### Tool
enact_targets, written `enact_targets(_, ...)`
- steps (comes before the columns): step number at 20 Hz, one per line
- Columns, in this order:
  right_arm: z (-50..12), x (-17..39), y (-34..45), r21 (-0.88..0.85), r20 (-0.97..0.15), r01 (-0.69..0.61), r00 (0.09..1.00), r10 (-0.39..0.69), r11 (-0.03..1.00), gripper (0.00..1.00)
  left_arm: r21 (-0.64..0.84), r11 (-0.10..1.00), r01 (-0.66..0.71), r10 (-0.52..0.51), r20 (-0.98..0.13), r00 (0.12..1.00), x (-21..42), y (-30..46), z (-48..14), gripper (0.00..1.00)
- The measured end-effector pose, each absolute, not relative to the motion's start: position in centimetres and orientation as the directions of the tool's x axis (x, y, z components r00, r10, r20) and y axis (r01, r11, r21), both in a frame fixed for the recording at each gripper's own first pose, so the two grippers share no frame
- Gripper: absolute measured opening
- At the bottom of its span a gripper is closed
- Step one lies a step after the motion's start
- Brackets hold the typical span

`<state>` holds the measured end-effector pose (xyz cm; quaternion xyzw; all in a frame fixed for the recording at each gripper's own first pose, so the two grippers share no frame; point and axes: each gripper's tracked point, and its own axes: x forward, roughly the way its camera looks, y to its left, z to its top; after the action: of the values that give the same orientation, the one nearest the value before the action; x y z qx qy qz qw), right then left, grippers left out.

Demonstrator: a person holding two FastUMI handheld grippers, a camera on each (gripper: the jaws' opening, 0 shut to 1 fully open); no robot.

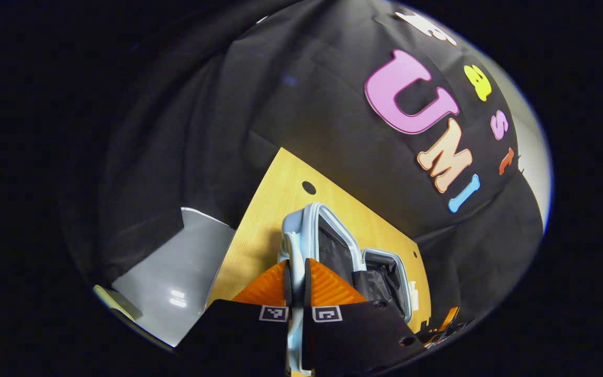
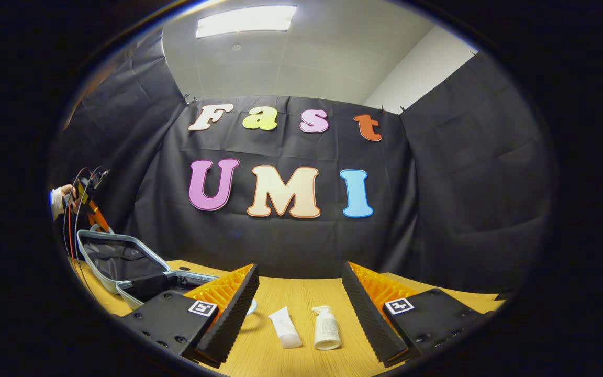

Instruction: First open the suitcase, pack the skin care products into it, and then close the suitcase.

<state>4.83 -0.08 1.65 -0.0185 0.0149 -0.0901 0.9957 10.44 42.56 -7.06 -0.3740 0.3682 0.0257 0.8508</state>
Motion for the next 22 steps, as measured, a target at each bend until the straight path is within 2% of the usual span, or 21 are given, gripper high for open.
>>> enact_targets(5, 0.3, 5.7, 1.5, -0.058, -0.072, 0.173, 0.982, -0.177, 0.983, 1.0, -0.693, 0.634, -0.343, -0.292, -0.626, 0.724, 9.1, 43.8, -12.5, 0.02)
enact_targets(10, -1.3, 5.9, 1.9, -0.059, -0.124, 0.165, 0.977, -0.172, 0.984, 0.99, -0.716, 0.611, -0.337, -0.306, -0.606, 0.734, 8.8, 44.3, -13.8, 0.02)
enact_targets(11, -1.3, 5.7, 1.7, -0.057, -0.127, 0.167, 0.977, -0.173, 0.984, 0.99, -0.691, 0.639, -0.34, -0.282, -0.62, 0.732, 8.6, 44.7, -14.0, 0.02)
enact_targets(13, -1.1, 5.5, 1.0, -0.055, -0.126, 0.173, 0.976, -0.179, 0.983, 0.99, -0.614, 0.698, -0.368, -0.17, -0.642, 0.748, 9.1, 47.2, -13.6, 0.06)
enact_targets(14, -1.2, 5.5, 0.7, -0.053, -0.127, 0.173, 0.976, -0.179, 0.983, 0.99, -0.571, 0.727, -0.381, -0.114, -0.648, 0.753, 9.2, 48.2, -12.8, 0.11)
enact_targets(18, -2.1, 5.6, -1.0, -0.032, -0.152, 0.163, 0.974, -0.166, 0.986, 0.99, -0.474, 0.787, -0.394, 0.005, -0.635, 0.773, 8.8, 47.5, -7.1, 0.77)
enact_targets(20, -2.7, 5.9, -1.7, -0.003, -0.178, 0.145, 0.974, -0.143, 0.989, 0.99, -0.441, 0.81, -0.387, 0.038, -0.619, 0.785, 9.0, 45.3, -4.0, 0.96)
enact_targets(22, -2.9, 6.5, -2.8, 0.016, -0.214, 0.125, 0.97, -0.119, 0.992, 0.99, -0.448, 0.821, -0.353, 0.028, -0.587, 0.809, 9.8, 41.2, -0.6, 0.96)
